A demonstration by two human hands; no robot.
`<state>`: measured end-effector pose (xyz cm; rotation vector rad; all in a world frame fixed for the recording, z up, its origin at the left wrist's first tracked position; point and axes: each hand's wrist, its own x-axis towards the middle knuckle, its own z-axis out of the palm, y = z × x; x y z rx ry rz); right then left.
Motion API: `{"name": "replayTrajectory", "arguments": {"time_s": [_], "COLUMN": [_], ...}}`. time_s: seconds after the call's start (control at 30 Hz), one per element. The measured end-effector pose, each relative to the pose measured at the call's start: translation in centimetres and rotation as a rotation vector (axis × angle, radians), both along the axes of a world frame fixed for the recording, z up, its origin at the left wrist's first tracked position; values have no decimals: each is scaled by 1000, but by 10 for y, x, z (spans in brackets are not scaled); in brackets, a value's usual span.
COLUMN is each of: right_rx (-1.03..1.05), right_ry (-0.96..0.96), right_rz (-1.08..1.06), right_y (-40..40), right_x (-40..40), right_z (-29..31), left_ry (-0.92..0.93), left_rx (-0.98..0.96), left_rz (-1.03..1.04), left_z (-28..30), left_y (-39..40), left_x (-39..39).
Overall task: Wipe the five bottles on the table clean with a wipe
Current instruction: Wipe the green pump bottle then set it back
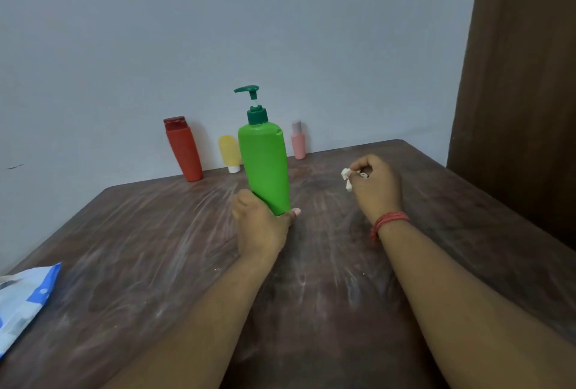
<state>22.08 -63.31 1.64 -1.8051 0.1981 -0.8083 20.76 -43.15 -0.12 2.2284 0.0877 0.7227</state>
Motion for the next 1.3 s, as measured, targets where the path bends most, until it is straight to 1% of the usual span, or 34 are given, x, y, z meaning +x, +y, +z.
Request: {"name": "replayTrajectory", "arguments": {"time_s": [0.07,0.13,0.3,0.53,0.63,0.8,1.0,1.3], "right_rx": [101,137,53,1,67,244,306,345], "right_ry": [-30,-32,-40,-25,-77,-145,-201,-197], "right_rz": [-22,-31,-58,-105,-142,-178,-177,-174], "right_y": [-6,-14,-44,-71,-84,-86,-83,-87], "right_x": [5,12,43,94,106,111,113,118], "right_z": [3,6,14,2,-1,-9,-10,-15], "left_ry": [3,14,23,77,103,147,182,187], "left_rx": [50,83,61,49,22,-36,-131,-142], "left_rz": [-25,-30,-47,-47,-46,13,123,181], "left_z": [0,0,-1,4,6,10,7,8], "left_y": [-14,-30,-76,-131,-147,-177,-206,-218], "left_x": [15,32,79,152,182,219,253,275]}}
